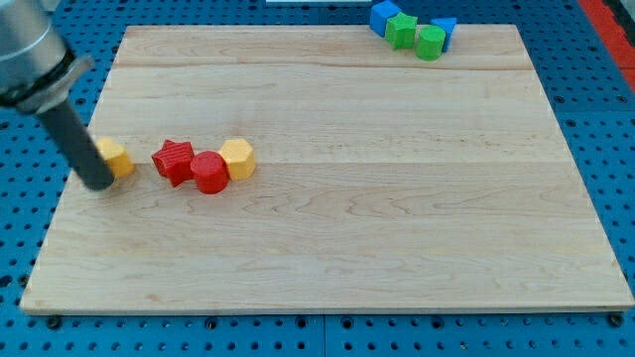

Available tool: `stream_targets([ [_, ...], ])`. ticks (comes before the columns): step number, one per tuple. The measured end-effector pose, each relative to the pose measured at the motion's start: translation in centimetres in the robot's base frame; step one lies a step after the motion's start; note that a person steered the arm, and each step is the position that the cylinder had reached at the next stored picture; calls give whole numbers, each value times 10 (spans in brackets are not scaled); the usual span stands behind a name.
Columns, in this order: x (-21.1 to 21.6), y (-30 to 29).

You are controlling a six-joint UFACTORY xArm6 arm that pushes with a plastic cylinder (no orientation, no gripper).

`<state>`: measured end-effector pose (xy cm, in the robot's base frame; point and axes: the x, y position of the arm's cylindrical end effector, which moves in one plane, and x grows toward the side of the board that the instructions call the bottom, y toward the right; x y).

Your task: Move the yellow heart closer to the red circle

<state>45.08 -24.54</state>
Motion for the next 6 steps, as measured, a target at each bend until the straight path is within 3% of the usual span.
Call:
stream_targets([
  [1,-28,0],
  [2,-14,-30],
  [3,-65,-28],
  [5,-55,60],
  [6,-64,63],
])
